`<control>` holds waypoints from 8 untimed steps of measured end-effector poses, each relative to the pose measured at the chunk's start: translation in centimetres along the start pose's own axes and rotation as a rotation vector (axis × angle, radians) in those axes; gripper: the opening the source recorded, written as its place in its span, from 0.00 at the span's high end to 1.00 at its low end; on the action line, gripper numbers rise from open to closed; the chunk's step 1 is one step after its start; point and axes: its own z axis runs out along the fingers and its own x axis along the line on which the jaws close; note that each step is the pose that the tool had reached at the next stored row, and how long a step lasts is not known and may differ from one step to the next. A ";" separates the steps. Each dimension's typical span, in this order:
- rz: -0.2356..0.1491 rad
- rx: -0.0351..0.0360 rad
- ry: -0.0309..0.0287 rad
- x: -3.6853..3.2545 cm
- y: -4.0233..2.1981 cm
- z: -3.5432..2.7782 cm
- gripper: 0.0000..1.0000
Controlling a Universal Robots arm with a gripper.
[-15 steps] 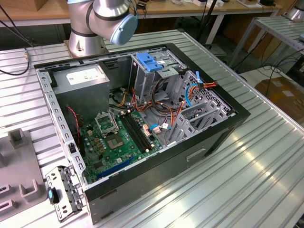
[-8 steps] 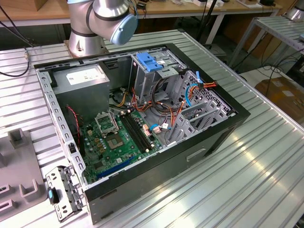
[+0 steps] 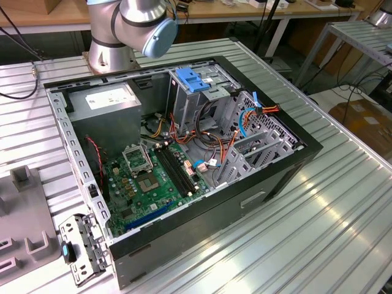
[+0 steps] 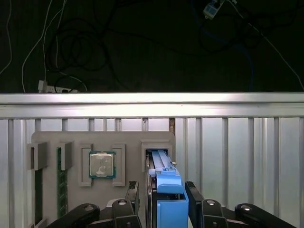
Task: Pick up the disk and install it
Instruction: 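Pick up the disk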
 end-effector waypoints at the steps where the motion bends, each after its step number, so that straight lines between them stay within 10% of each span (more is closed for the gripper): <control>1: 0.000 0.0003 0.0029 0.00 -0.02 0.07 0.49; 8: 0.023 0.0003 0.0038 -0.09 -0.06 0.13 0.49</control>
